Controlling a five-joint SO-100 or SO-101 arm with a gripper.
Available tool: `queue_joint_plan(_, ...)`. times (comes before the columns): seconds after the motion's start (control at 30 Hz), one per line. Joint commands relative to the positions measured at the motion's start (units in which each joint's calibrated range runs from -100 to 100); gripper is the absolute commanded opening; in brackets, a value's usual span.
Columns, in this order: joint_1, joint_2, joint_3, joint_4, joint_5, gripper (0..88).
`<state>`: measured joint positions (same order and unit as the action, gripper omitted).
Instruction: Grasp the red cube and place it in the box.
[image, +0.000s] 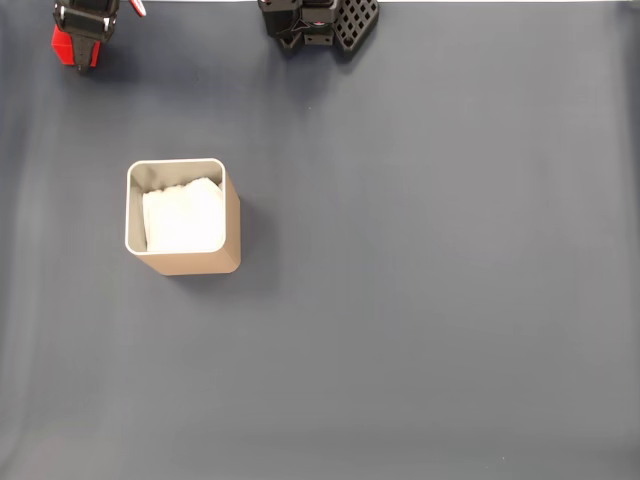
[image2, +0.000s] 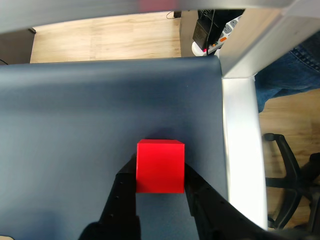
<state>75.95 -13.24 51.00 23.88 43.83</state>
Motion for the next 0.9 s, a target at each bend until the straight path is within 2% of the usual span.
queue_joint_plan(0.0, -0.4, -0.5, -0.9, -0.4, 0.7, 4.8)
queue_joint_plan(0.13, -0.6, -0.4, -1.2, 0.4, 1.6, 0.5)
queue_joint_plan(0.4, -1.3, -0.1, -4.0, 4.7, 2.9, 0.2)
queue_joint_plan(0.87, -5.8, -1.9, -22.6, 26.1, 3.4, 0.2)
